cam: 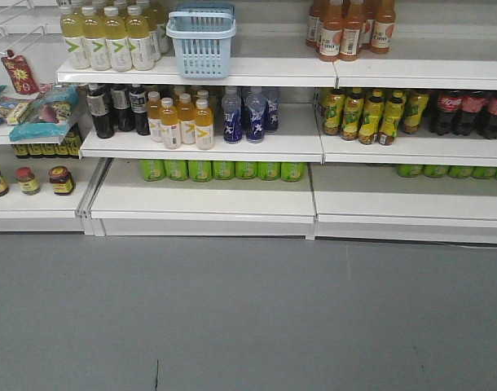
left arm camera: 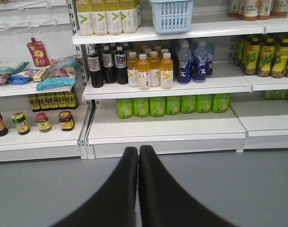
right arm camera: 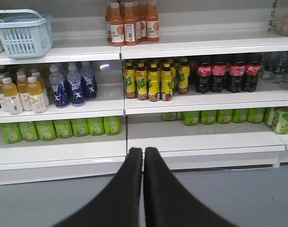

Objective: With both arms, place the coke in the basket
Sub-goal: 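Drive the base toward the shelf holding the light-blue basket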

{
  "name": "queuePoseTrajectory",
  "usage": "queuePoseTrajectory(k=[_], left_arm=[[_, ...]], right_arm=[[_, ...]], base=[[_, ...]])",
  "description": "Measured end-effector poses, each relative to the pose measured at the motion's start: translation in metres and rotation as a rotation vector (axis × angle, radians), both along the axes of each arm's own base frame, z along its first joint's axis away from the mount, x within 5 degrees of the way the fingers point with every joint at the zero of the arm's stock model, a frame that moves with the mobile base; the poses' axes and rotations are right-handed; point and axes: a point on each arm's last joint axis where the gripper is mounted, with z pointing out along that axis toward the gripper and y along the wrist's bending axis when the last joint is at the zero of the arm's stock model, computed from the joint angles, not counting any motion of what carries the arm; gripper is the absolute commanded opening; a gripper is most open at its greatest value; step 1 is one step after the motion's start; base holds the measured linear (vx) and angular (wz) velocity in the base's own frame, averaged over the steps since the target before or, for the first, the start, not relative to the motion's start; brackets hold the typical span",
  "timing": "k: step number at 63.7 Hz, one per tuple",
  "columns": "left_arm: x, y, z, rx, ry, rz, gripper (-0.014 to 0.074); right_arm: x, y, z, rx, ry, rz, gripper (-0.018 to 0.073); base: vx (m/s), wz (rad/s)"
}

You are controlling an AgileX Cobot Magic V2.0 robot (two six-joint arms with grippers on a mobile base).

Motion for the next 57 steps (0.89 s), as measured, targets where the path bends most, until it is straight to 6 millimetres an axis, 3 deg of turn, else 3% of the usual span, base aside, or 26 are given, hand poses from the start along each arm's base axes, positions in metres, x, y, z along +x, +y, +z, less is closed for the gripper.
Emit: queuePoseTrajectory(k=[57], left_arm=[[0.0,0.0,0.0,0.0,0.0,0.0,-0.0006]], right_arm=[[0.0,0.0,0.0,0.0,0.0,0.0,-0.0005]], base=[[0.13,0.07]])
